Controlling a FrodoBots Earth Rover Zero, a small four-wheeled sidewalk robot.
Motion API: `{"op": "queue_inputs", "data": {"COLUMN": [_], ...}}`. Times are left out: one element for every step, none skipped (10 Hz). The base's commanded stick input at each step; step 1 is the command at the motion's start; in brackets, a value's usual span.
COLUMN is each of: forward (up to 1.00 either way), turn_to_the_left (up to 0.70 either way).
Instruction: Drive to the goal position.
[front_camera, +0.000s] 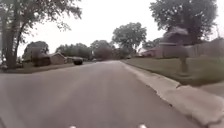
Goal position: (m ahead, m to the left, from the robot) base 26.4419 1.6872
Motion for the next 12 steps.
{"op": "queue_inputs", "data": {"forward": [1.0,1.0,1.0,1.0,1.0,1.0,1.0,1.0,1.0,1.0,1.0,1.0], "turn_to_the_left": [-0.04,-0.31,-0.39,-0.22,0.0,0.0,0.0,0.0,0.0,0.0,0.0,0.0]}}
